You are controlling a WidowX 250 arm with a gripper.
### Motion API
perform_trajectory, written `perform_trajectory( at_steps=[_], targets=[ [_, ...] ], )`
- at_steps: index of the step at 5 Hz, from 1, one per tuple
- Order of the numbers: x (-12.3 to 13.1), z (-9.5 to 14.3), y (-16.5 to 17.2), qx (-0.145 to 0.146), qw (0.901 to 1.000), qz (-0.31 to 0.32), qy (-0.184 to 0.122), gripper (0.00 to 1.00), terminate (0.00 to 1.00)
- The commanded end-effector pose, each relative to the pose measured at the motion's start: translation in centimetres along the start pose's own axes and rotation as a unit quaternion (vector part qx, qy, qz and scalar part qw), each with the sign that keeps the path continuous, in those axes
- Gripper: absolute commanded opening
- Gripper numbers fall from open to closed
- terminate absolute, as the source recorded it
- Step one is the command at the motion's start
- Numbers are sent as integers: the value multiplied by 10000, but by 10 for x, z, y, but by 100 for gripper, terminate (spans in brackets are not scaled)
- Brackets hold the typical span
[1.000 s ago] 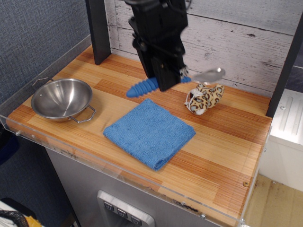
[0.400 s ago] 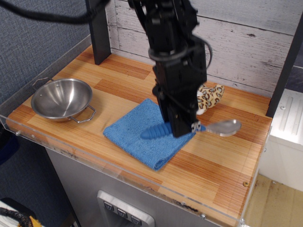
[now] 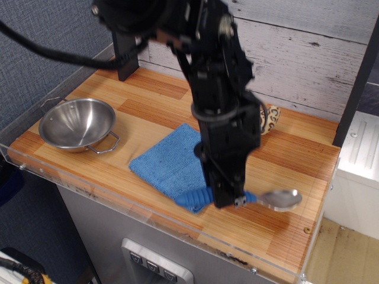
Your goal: Move blue spoon to lower right corner
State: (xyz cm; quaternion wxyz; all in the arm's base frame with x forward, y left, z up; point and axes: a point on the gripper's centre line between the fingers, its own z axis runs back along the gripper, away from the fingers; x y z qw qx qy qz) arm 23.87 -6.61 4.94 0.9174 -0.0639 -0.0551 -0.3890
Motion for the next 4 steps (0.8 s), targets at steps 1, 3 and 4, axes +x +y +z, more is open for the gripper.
perform_trajectory(
  at_steps=[1,3,4],
  targets=[
    [-3,-16,-2,-108,9996,-234,-97,0,0],
    [-2,-24,7,-18,9999,-102,-46,0,0],
    [-3,-20,10,43,9999,17,99,100,0]
  ],
)
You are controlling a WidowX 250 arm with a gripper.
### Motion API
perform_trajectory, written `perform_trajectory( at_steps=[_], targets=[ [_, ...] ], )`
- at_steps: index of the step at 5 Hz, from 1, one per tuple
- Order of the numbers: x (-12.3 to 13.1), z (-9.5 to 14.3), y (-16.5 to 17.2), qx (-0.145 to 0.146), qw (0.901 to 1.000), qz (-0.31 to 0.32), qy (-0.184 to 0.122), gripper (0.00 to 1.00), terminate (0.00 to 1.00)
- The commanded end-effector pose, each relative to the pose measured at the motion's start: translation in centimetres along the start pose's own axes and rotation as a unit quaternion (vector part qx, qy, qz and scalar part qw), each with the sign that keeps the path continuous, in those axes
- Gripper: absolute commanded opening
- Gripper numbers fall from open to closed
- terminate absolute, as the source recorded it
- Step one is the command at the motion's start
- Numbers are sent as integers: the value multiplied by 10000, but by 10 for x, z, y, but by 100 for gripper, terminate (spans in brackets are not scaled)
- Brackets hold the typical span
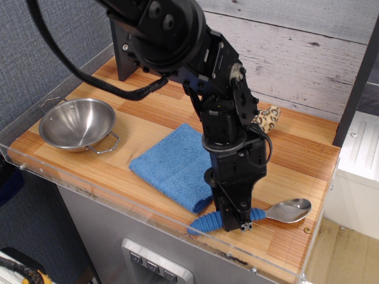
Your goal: Move blue spoon to lower right corner
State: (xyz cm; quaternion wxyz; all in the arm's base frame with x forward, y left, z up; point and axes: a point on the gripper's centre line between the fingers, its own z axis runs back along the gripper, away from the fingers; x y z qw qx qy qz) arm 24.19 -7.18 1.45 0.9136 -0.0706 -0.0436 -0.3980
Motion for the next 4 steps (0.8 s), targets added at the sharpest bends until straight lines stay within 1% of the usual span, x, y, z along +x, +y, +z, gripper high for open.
perform_trajectory(
  at_steps=[1,2,3,4],
  targets=[
    [-6,19,10,162,9997,179,-39,100,0],
    [-12,31,14,200,9990,318,-248,100,0],
    [-15,37,11,167,9989,290,-334,100,0],
    [-16,75,11,284,9988,133,-368,100,0]
  ],
)
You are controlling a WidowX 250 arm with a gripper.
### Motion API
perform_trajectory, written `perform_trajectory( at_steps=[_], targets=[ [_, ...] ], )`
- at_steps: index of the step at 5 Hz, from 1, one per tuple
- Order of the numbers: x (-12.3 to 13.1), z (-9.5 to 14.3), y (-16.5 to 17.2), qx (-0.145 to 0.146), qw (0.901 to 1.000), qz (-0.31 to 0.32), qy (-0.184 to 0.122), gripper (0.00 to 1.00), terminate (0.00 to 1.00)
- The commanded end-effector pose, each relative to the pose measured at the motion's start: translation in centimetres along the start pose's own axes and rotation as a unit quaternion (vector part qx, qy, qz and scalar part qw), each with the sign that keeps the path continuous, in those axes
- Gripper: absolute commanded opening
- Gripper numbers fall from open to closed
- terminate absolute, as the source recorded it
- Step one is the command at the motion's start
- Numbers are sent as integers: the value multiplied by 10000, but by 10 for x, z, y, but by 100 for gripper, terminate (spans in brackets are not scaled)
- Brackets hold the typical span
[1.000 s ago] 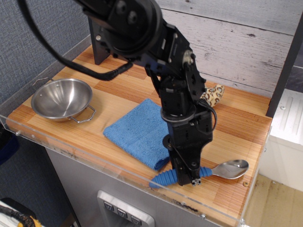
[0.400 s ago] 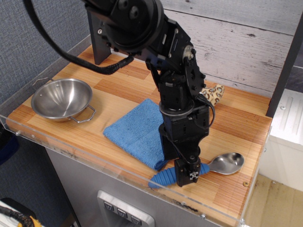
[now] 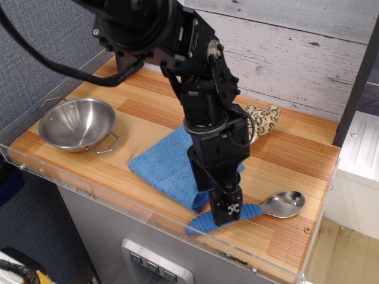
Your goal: Move blue spoon to lower right corner
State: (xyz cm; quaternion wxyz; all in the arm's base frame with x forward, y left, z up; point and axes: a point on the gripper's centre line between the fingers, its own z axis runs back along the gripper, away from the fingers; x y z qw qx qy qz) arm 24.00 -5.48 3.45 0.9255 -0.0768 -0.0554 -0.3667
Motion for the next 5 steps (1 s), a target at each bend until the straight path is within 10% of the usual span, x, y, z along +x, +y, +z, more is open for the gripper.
perform_trajectory(
  at_steps=[1,4,5],
  targets=[
    [-3,102,4,487,9975,-4,-515,100,0],
    [-11,123,5,630,9963,270,-526,100,0],
    [-11,123,5,630,9963,270,-526,100,100]
  ],
)
